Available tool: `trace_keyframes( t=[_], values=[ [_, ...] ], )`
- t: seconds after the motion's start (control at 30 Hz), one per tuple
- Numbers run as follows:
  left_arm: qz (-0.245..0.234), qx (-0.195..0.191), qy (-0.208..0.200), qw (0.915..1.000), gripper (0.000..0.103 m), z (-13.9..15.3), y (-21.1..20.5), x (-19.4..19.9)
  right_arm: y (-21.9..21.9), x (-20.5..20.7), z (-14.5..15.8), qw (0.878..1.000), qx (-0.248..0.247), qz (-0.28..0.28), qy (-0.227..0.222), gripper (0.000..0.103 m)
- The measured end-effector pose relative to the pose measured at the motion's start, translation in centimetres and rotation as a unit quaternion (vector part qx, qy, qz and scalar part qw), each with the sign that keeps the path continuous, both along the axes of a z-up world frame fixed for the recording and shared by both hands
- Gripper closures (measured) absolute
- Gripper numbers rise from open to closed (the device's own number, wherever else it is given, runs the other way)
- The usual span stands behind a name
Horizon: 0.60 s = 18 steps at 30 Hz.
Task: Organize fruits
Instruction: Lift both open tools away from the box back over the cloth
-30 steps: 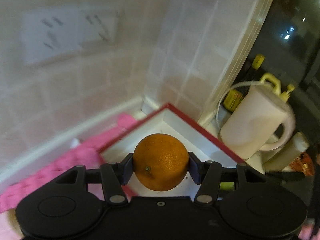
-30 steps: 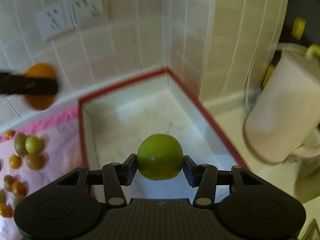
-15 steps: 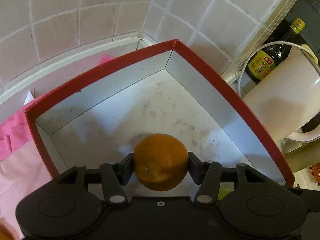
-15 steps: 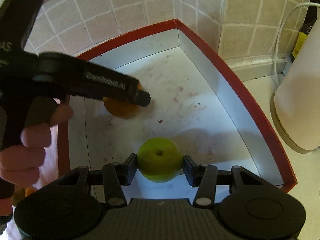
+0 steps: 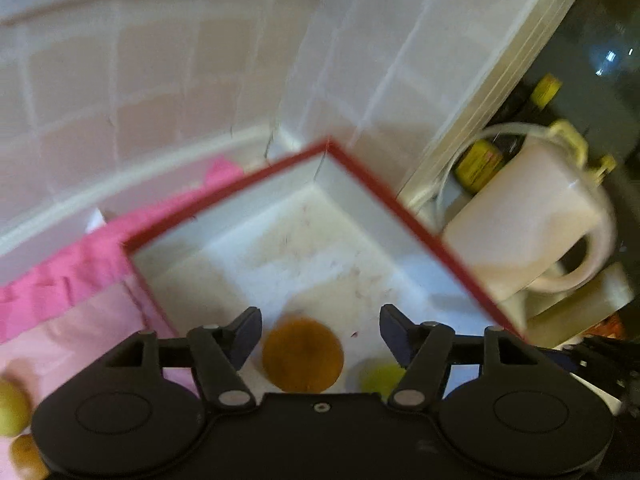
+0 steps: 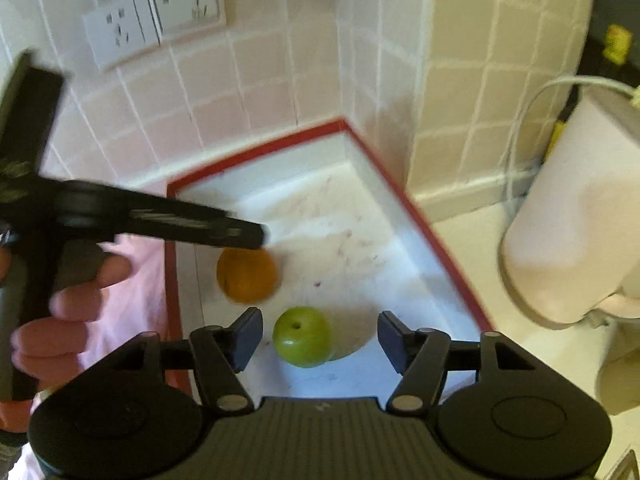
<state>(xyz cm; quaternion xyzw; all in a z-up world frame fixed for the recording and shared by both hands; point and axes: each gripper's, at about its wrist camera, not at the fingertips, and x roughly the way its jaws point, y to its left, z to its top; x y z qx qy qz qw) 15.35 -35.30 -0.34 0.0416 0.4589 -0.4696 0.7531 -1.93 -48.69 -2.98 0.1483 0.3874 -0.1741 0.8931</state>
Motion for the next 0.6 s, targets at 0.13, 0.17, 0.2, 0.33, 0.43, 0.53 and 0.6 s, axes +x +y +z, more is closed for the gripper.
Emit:
trace_keyframes(
  t=[0.13, 0.17, 0.2, 0.33, 0.43, 0.53, 0.6],
  values=[
    [0.024, -0.035, -0.032, 0.9986, 0.025, 3.9, 4.5, -0.3, 0.8, -1.5, 2.6, 0.999, -0.005, -0.015, -0.035, 0.030],
    [0.032, -0.041, -0.039, 0.9979, 0.025, 4.7, 5.7, -0.4, 1.1, -1.9, 3.3, 0.999, -0.007, -0.019, -0.045, 0.028],
    [0.043, -0.045, -0.046, 0.9970, 0.025, 5.5, 7.0, -0.4, 1.4, -2.3, 4.0, 0.998, -0.010, -0.022, -0.056, 0.025],
    [0.097, -0.067, -0.074, 0.9903, 0.025, 8.4, 13.2, -0.3, 3.0, -2.9, 6.3, 0.995, -0.014, -0.024, -0.092, 0.022],
    [0.140, -0.083, -0.090, 0.9826, 0.025, 9.7, 18.4, -0.3, 4.7, -2.6, 7.3, 0.994, -0.011, -0.015, -0.111, 0.020],
    [0.192, -0.091, -0.115, 0.9704, 0.025, 10.5, 24.0, -0.3, 6.6, -1.7, 7.9, 0.993, -0.007, 0.006, -0.121, 0.019],
    [0.229, -0.080, -0.136, 0.9606, 0.025, 10.9, 27.2, -0.4, 8.4, -0.9, 8.0, 0.992, -0.004, 0.028, -0.125, 0.018]
  ],
)
